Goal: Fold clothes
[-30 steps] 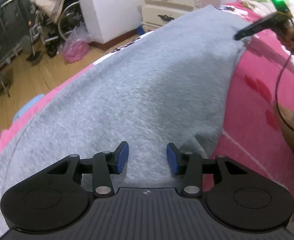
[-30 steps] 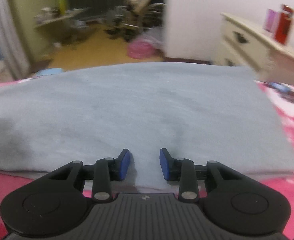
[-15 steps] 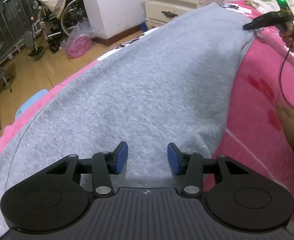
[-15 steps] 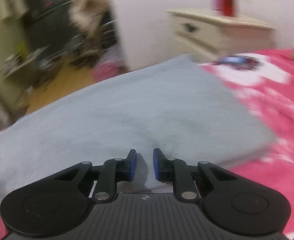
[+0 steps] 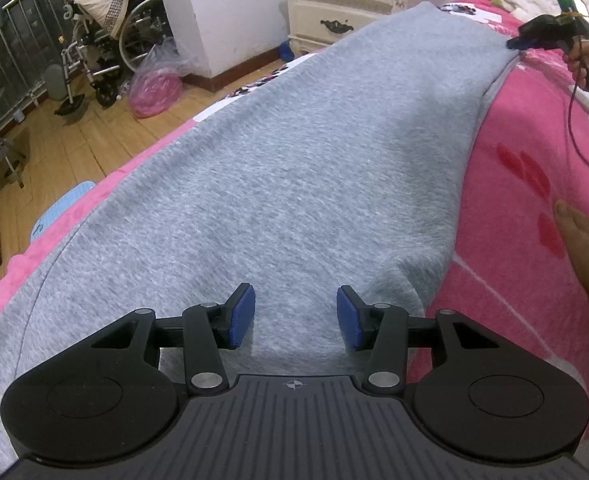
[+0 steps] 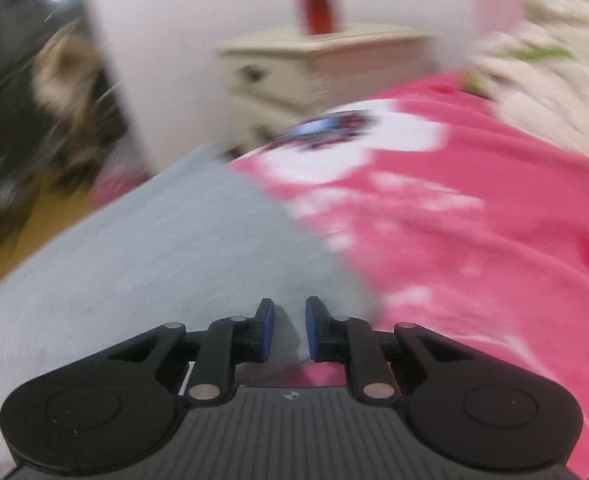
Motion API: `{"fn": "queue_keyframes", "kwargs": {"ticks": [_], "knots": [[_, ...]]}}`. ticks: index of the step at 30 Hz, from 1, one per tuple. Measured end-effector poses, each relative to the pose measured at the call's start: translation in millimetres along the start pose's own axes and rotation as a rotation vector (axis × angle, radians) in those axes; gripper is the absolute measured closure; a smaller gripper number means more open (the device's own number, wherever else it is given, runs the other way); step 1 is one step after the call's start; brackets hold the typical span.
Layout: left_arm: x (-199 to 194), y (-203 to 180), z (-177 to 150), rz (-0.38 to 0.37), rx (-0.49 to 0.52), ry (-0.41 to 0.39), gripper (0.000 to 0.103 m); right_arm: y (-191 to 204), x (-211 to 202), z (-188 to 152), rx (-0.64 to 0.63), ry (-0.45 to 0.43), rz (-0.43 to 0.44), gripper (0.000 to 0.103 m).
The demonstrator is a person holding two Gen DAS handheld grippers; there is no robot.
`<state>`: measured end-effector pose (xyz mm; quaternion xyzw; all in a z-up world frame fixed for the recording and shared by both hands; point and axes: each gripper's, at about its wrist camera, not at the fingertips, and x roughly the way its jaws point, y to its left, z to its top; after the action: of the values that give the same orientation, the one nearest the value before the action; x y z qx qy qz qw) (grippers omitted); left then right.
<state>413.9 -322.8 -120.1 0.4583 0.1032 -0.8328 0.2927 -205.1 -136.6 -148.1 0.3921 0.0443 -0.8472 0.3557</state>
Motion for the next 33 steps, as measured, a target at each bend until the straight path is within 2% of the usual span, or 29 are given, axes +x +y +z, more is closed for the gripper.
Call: {"fn": "queue_keyframes", "kwargs": {"ticks": [2, 5, 8, 12, 15, 18, 20, 24, 26, 28, 33], "knots": [[0, 1, 0, -0.004, -0.003, 0.0, 0.057, -13, -3, 5, 0.081, -0.014, -0.05, 0.083], [0, 2, 1, -0.006, -0.009, 0.002, 0.057, -18, -22, 2, 0.216, -0.049, 0.007, 0.083], [-1, 2, 2, -0.004, -0.026, 0.009, 0.057, 3, -53, -16, 0.344, -0.086, 0.172, 0.083], [-1, -2, 5, 0.021, -0.039, 0.028, 0.057, 69, -82, -53, 0.369, -0.071, 0.365, 0.082], [0, -8, 11, 0.052, -0.044, 0.067, 0.057, 131, -84, -84, 0.337, 0.029, 0.47, 0.081], [-1, -10, 18, 0.082, -0.071, 0.121, 0.057, 190, -85, -111, 0.253, 0.133, 0.514, 0.081], [-1, -10, 21, 0.092, -0.105, 0.153, 0.057, 227, -86, -128, 0.162, 0.2, 0.533, 0.081], [-5, -10, 21, 0.108, -0.167, 0.19, 0.057, 293, -101, -152, -0.125, 0.279, 0.553, 0.077], [-9, -14, 19, 0.12, -0.168, 0.194, 0.057, 310, -112, -158, -0.216, 0.282, 0.562, 0.068], [-12, -17, 17, 0.128, -0.157, 0.196, 0.057, 320, -119, -162, -0.272, 0.279, 0.572, 0.068], [-17, -17, 16, 0.134, -0.167, 0.2, 0.056, 316, -121, -166, -0.266, 0.275, 0.569, 0.067]]}}
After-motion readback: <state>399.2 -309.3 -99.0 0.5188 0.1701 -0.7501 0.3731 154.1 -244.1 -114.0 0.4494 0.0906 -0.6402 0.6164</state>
